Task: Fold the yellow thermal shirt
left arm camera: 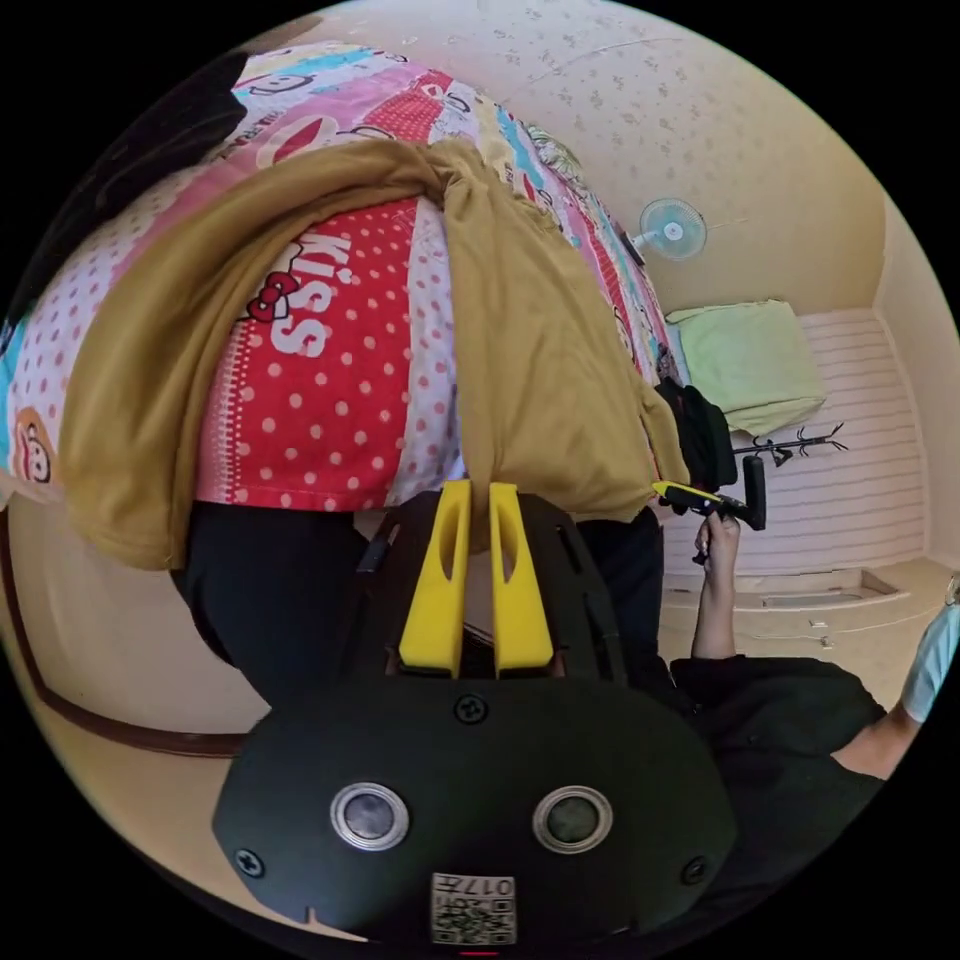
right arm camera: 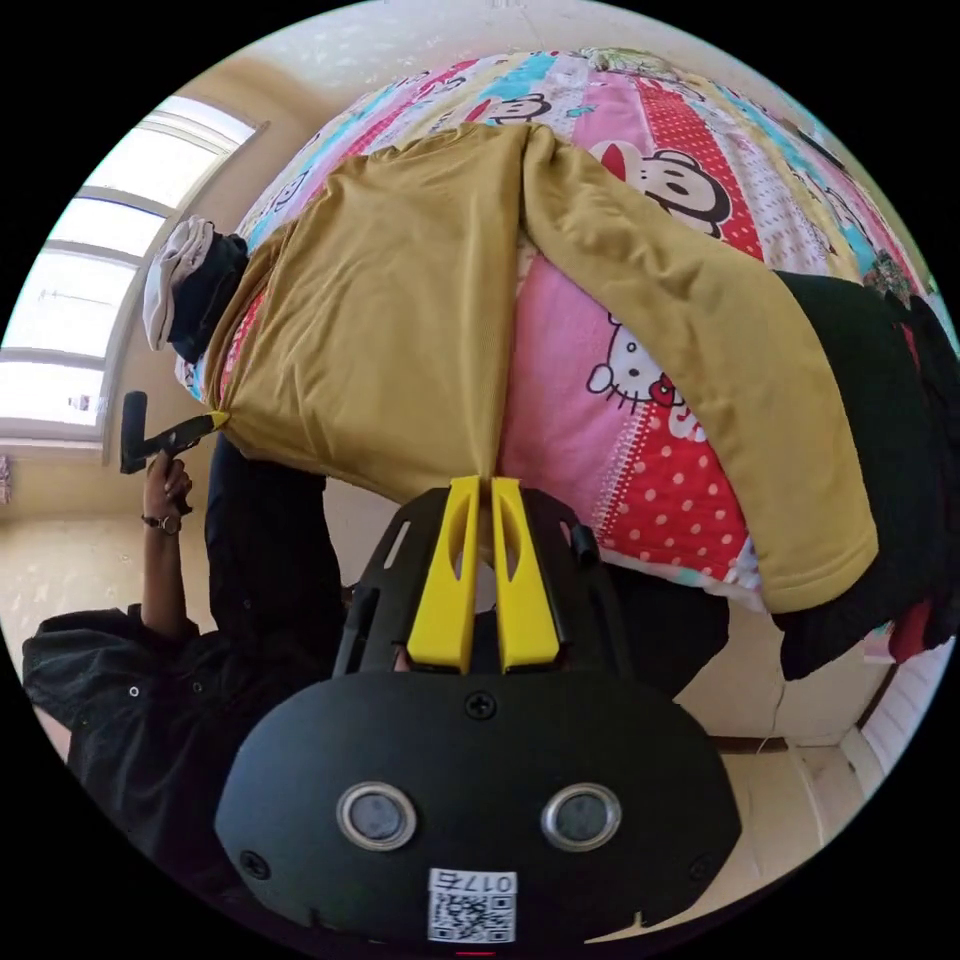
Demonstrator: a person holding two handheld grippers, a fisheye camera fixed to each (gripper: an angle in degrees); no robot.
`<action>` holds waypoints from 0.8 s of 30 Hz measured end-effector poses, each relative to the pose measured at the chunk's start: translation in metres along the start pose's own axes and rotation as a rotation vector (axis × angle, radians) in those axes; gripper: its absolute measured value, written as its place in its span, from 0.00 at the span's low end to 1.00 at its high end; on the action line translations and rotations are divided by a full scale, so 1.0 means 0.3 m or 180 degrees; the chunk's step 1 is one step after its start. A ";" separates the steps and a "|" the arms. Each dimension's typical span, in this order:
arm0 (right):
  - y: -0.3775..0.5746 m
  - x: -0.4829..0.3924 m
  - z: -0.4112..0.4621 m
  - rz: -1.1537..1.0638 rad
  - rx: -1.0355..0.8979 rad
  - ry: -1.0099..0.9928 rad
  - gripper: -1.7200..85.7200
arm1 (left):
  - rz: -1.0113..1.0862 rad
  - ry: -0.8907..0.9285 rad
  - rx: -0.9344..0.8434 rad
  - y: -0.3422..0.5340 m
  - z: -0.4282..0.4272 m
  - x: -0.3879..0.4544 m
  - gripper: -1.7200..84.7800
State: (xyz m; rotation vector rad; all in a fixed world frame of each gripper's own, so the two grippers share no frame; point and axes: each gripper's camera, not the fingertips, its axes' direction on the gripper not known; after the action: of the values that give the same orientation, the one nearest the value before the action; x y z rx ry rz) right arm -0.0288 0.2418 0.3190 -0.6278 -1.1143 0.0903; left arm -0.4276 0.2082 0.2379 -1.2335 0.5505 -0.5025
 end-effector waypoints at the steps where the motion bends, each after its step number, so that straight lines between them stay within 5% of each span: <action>1: 0.013 0.002 -0.015 0.0033 0.0059 -0.0004 0.06 | -0.0008 -0.0098 -0.0006 0.029 -0.012 0.010 0.06; 7: 0.075 0.154 0.062 0.0436 -0.0017 -0.0277 0.05 | -0.0180 0.0148 -0.0090 0.056 0.048 -0.055 0.06; 15: 0.356 0.580 -0.124 0.1888 0.1710 -0.1184 0.10 | -0.0081 -0.0088 0.0248 0.077 -0.027 -0.061 0.01; 18: 0.394 0.654 -0.102 0.2179 0.1718 -0.1158 0.18 | -0.0022 0.0074 0.0424 0.082 -0.042 -0.061 0.01; 24: 0.407 0.662 -0.074 0.1991 0.2222 -0.1103 0.17 | 0.0001 0.0125 0.0455 0.081 -0.032 -0.072 0.01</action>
State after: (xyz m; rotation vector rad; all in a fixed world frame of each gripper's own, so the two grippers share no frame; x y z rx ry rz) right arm 0.1097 0.4069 0.4104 -0.3065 -1.0848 1.1127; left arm -0.4486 0.2210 0.2147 -1.0894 0.5388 -0.5572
